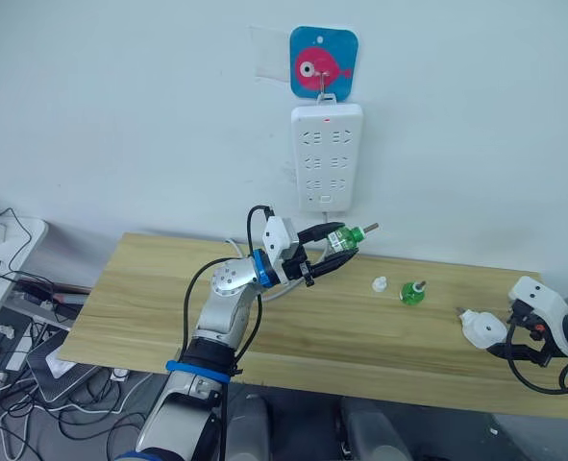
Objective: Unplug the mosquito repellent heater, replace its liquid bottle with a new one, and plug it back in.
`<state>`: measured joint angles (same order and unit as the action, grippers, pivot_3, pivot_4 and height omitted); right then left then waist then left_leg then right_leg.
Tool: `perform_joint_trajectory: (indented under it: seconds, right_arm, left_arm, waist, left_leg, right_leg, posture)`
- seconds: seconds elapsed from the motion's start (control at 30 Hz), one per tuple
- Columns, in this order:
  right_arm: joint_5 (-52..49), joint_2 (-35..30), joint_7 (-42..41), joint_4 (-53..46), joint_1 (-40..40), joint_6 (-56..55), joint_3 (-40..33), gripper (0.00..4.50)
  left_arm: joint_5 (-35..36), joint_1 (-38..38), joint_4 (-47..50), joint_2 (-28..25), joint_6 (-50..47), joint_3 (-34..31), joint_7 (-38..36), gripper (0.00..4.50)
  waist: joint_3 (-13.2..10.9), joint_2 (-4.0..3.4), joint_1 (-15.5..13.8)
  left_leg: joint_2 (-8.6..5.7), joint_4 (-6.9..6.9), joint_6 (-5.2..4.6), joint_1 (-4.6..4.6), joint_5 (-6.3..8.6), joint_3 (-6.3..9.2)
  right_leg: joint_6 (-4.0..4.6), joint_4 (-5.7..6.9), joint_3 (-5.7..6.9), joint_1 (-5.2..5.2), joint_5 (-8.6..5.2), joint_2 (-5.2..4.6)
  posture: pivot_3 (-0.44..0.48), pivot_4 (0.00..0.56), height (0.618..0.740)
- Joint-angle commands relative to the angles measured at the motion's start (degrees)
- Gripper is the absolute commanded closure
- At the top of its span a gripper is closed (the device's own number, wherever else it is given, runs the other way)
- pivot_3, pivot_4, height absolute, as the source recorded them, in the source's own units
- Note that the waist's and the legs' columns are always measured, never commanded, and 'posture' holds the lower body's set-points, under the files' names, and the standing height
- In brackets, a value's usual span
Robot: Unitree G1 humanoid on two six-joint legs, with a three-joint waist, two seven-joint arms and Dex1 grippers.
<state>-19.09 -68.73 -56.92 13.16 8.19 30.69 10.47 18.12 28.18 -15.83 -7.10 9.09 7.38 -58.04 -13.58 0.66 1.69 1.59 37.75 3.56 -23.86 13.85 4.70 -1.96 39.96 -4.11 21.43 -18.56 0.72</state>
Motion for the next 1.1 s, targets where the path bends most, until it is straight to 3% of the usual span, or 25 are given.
perform_joint_trajectory:
  seconds: [0.03, 0.6, 1.1]
  right_arm:
    - [3.15, 1.39, -1.74, 2.99, 2.61, -0.05, -0.41, 0.06]
    - [10.18, 7.99, -4.23, 10.12, 7.53, 1.29, -0.97, 0.06]
    - [11.41, 6.78, -6.20, 6.33, 6.03, 2.13, -3.39, 0.06]
  left_arm:
    - [1.02, -0.20, 3.41, 0.07, -0.39, -0.03, 0.58, 2.26]
    - [1.00, 0.33, 4.07, -0.05, -1.65, 0.33, 0.79, 2.26]
    - [0.95, 0.06, 4.13, -0.54, -1.78, 0.29, 0.65, 2.26]
  waist:
    - [-0.11, 0.04, -0.02]
    - [-0.44, 0.33, -0.06]
    - [-0.71, 0.15, -0.09]
  left_leg:
    - [-0.01, 0.01, 0.00, 0.00, 0.00, 0.00]
    - [0.00, 0.04, 0.00, 0.04, 0.00, 0.03]
    - [-0.02, 0.02, 0.00, 0.02, 0.00, 0.04]
  right_leg:
    - [-0.01, 0.00, 0.00, -0.01, 0.01, -0.01]
    - [-0.03, 0.00, 0.03, -0.08, 0.03, -0.02]
    - [-0.03, 0.00, 0.02, -0.06, 0.03, -0.04]
  posture:
    - [0.053, 0.241, 0.740]
    - [0.050, 0.258, 0.740]
    - [0.051, 0.260, 0.740]
